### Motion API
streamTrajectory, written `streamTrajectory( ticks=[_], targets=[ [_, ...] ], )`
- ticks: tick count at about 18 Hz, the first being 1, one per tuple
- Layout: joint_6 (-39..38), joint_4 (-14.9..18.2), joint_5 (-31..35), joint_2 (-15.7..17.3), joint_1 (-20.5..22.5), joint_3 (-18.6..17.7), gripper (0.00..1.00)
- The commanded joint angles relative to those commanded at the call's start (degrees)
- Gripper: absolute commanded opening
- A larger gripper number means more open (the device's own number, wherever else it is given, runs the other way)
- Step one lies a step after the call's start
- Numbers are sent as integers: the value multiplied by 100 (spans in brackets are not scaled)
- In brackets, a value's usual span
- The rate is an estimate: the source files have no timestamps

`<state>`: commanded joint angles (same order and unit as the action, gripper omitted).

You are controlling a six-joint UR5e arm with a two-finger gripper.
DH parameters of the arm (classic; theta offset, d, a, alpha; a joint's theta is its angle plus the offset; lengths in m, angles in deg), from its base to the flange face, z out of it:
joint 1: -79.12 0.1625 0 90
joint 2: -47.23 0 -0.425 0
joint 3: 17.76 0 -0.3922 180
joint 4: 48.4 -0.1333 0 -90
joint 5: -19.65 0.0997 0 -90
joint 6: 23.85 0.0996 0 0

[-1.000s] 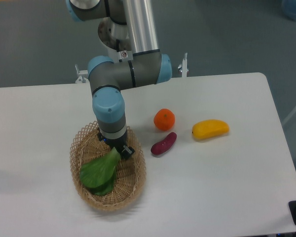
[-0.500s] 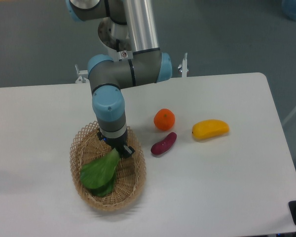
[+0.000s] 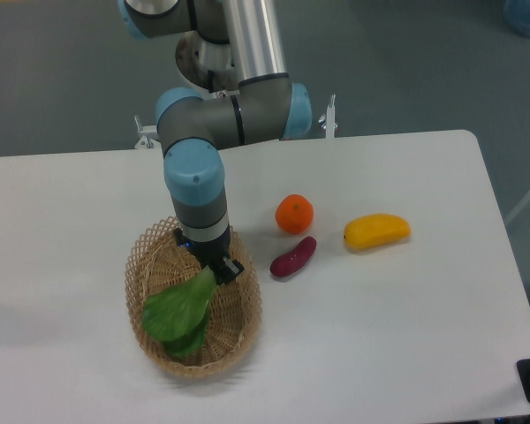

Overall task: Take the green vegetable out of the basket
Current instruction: 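Lift the bok choy out of the basket and carry it beside the mango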

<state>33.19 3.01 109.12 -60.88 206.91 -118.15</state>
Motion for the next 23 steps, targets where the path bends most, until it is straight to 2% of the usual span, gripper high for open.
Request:
streamTrajectory(
  ticks=[4,8,12,21,23],
  targets=[
    [9,35,-44,71,272,290,43],
    [17,53,-499,203,790,650,43],
    [280,430,-756,203,1274,994,40],
    [1879,747,-765,220,2258,1012,41],
    [2161,826,-765,308,2452,1021,41]
  ],
)
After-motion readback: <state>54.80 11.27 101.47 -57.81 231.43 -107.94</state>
